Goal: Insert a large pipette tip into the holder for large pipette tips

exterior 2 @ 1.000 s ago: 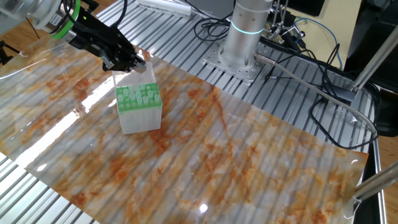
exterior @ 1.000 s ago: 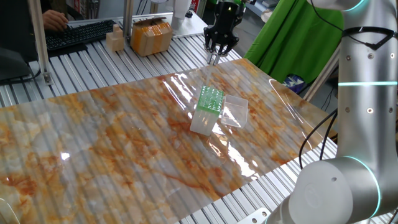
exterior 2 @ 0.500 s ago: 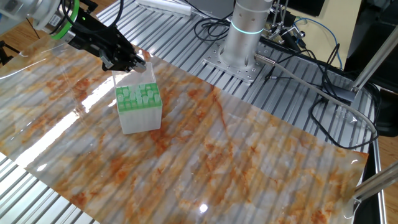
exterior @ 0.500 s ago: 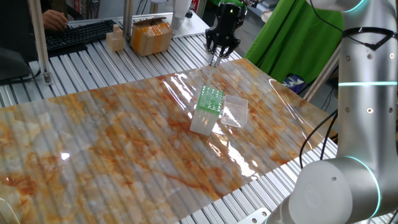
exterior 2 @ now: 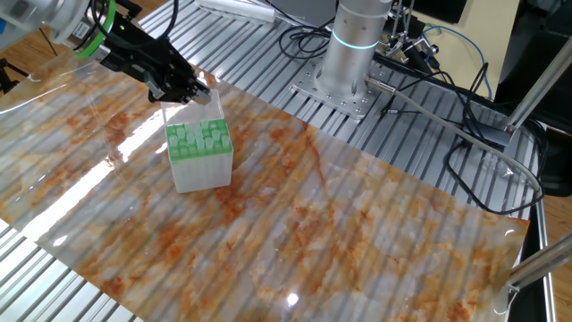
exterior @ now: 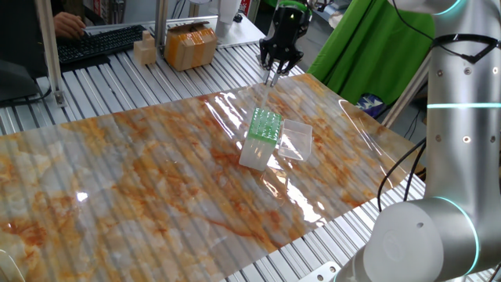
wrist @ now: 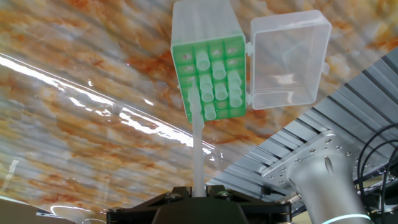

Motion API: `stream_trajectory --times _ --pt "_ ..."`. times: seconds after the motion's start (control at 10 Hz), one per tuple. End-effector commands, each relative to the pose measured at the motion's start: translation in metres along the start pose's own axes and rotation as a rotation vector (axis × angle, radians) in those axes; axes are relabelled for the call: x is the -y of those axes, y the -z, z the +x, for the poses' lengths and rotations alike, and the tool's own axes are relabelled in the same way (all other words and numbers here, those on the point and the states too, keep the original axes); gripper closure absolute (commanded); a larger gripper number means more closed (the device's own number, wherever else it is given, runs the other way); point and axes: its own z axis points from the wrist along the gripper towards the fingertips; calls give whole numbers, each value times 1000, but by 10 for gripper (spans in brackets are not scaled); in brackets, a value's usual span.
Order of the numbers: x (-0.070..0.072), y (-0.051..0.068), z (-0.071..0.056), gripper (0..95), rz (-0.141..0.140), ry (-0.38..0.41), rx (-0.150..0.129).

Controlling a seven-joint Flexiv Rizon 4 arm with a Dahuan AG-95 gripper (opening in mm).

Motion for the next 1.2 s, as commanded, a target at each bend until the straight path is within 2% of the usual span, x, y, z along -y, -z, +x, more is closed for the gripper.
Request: stream_trajectory --times 0.1,1.2 --pt "0 1 -2 950 2 0 -2" --pt "1 -2 -7 950 -3 10 -19"
